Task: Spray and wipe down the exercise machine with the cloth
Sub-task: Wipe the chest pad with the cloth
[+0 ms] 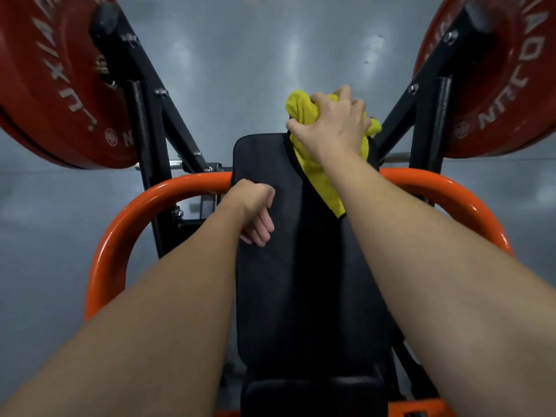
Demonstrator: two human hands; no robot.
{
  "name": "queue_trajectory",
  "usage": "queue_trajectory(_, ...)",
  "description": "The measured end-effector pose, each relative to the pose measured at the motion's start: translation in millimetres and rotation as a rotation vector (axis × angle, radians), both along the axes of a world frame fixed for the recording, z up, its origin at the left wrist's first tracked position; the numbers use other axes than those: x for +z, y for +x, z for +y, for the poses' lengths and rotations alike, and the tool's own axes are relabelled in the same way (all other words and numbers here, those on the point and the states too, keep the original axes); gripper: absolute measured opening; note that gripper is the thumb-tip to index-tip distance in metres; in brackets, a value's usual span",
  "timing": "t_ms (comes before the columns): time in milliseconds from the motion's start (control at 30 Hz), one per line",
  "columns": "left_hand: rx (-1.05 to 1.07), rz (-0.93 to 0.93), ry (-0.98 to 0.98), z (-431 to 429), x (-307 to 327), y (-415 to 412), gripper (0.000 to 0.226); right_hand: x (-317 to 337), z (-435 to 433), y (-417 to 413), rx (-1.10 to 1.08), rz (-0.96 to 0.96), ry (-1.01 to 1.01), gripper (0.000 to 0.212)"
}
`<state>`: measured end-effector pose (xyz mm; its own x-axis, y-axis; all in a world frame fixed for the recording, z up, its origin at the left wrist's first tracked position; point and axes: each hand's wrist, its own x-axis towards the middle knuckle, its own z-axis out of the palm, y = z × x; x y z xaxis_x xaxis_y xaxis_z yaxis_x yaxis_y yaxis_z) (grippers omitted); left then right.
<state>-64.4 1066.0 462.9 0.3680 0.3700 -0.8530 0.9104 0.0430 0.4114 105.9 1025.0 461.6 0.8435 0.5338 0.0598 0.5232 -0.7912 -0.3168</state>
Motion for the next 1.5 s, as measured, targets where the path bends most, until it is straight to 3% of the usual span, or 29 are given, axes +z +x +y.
queue_trajectory(200, 0.001, -0.001, -0.002, -0.5, -0.6, -0.8, 0.042, -5.1, -75.4, -49.1, 0.173, -0.166, -0.086, 0.065)
queue_trajectory(400, 0.005, -0.01, 0.006, -2.0, 3.2, -1.2, 0.043, 3.8, -126.0, -117.3, 0.194, 0.135, -0.466, 0.075)
queue_trajectory(600, -0.001, 0.004, -0.003, 0.0, 2.2, 0.6, 0.042, 17.7, -87.0, -84.4, 0.182, 0.417, -0.541, 0.06)
queue_trajectory(800, 0.003, -0.02, -0.015, 2.0, 1.8, -0.5, 0.041, 15.5, -68.6, -73.5, 0.134, 0.337, -0.469, 0.049)
queue_trajectory(1000, 0.013, -0.045, -0.024, 2.3, -0.6, -2.1, 0.042, 11.4, -68.4, -65.6, 0.191, 0.319, -0.412, 0.052)
queue_trajectory(1200, 0.014, -0.056, -0.009, 0.8, -2.1, -1.9, 0.042, -3.2, -86.7, -77.0, 0.123, 0.12, -0.227, 0.061)
queue_trajectory(1367, 0.016, -0.05, 0.036, -0.1, -6.5, -2.7, 0.043, -33.3, -103.0, -93.6, 0.11, -0.191, 0.125, 0.044)
queue_trajectory(1500, 0.051, -0.096, 0.112, -7.7, -8.3, -6.5, 0.04, -51.0, -122.9, -107.8, 0.098, -0.269, 0.382, 0.048)
